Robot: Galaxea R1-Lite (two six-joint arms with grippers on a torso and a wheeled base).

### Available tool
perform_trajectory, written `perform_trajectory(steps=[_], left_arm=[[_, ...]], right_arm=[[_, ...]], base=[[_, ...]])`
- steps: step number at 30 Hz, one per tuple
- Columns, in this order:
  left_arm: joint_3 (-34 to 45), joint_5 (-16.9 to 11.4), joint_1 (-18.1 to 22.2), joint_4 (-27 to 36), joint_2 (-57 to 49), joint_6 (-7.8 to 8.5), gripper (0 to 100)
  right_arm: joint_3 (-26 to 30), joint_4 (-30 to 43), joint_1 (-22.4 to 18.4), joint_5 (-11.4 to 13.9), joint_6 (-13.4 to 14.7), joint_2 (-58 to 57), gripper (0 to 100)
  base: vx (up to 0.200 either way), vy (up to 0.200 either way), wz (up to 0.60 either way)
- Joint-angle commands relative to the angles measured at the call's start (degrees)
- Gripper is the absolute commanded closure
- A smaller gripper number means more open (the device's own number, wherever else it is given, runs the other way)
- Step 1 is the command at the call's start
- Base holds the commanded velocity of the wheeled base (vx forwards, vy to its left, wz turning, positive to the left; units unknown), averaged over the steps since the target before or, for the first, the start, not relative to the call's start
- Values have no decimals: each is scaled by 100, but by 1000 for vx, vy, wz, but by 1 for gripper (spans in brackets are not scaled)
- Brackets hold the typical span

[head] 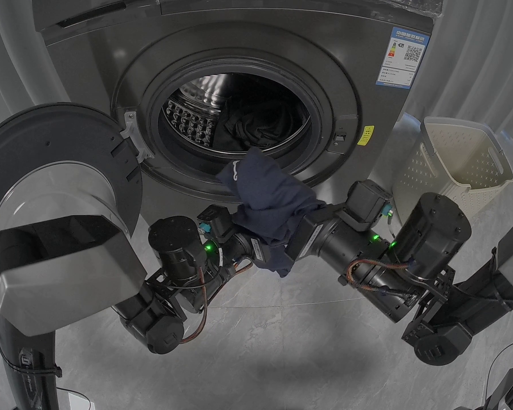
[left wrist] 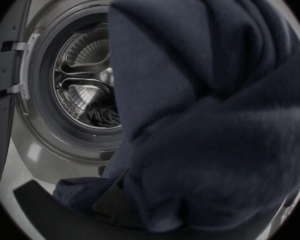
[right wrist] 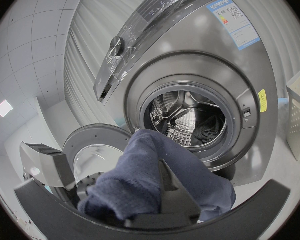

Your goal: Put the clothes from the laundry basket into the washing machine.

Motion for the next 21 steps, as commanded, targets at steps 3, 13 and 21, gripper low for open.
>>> perform_trajectory(steps=[3,13,21], left_arm=[[420,109,56,-6,-709,-162,100],[1194,127,162,11,-1930,-188,100],[1396,118,135,11,-2054,-206,100]], right_arm=[[31,14,-736,-179,-3,14,100],[497,-92,-956,-135,-3,313,100],[374,-346,-288,-65,-12,444,0]], base=[[0,0,0],[0,0,0],[0,0,0]])
